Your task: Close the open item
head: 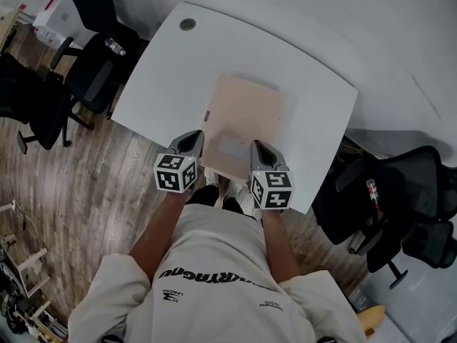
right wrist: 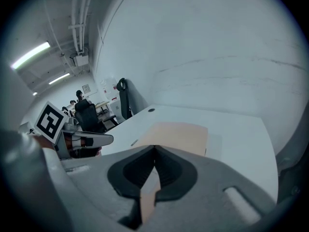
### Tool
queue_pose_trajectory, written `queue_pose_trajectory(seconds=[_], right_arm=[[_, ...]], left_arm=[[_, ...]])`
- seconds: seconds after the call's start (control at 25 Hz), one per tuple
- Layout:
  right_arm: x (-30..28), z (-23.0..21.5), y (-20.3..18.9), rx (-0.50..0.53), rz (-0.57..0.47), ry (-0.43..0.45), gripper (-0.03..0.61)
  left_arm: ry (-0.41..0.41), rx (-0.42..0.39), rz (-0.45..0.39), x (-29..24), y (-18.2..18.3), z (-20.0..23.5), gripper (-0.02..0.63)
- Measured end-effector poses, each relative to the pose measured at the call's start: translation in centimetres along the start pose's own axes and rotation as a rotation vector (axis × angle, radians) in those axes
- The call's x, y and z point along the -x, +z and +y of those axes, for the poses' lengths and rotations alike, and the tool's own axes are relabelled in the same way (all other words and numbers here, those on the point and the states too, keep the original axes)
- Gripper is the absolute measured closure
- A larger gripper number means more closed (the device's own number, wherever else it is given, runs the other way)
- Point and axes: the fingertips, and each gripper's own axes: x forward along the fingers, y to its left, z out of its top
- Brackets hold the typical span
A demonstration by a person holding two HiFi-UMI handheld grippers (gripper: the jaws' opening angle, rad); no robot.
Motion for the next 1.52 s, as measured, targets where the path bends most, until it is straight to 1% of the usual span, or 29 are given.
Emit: queue_pose_trajectory(seconds=[0.36, 0.64, 1.0, 1.32, 1.52], right_arm=[[2.0, 0.0, 1.4, 0.018, -0.071, -0.008, 0.581], [3.3, 0.0, 3.2, 0.029, -0.141, -0.017, 0.581], [4.9, 0.0, 5.1, 0.045, -0.218, -0.017, 0.581], [5.9, 0.4, 6.4, 0.055, -0.278, -0.001, 0.581], [6.4, 0.5, 7.5, 0.061, -0.323, -0.001, 0.581]], left_arm=[[-0.009, -0.039, -0.069, 1.9, 1.7, -2.6, 0.615], [-0.012, -0.069, -0.141, 3.0, 4.1, -4.2, 0.615], [-0.015, -0.114, -0.217, 4.2, 6.0, -6.2, 0.615], [-0.035, -0.165, -0.269, 4.6, 7.0, -8.1, 0.615], [-0.068, -0.188, -0.298, 4.8, 8.0, -9.0, 0.615]])
